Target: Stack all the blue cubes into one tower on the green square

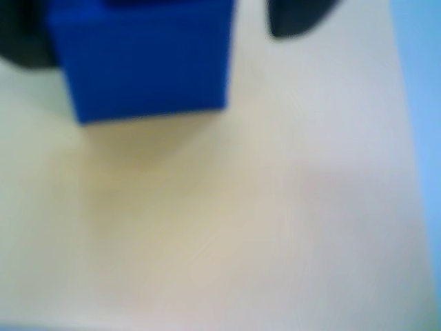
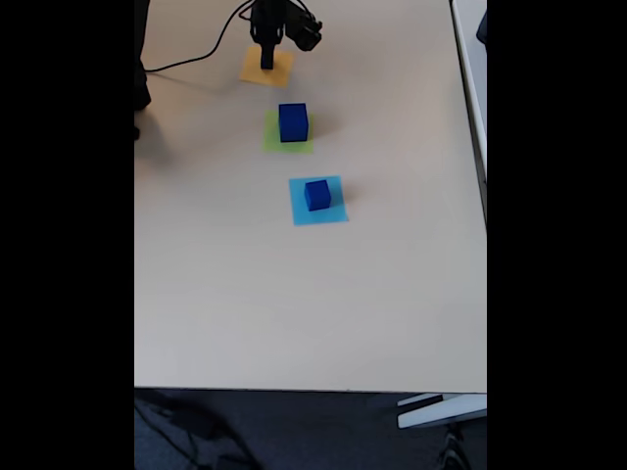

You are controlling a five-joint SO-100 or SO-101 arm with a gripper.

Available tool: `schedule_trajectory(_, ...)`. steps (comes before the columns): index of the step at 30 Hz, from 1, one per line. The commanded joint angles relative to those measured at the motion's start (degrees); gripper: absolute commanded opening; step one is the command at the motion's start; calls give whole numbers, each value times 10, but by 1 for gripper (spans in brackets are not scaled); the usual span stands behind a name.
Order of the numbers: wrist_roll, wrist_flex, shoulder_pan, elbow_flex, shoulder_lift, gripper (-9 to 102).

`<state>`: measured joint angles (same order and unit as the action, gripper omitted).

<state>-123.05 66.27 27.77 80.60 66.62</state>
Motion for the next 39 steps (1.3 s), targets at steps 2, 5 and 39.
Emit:
schedule_trajectory(2,-4,-3,5,-31,5,15)
schedule_trajectory(5,0,-3,4,-30,6,15)
schedule_trajectory(39,450,-47,-242,-228,90,37)
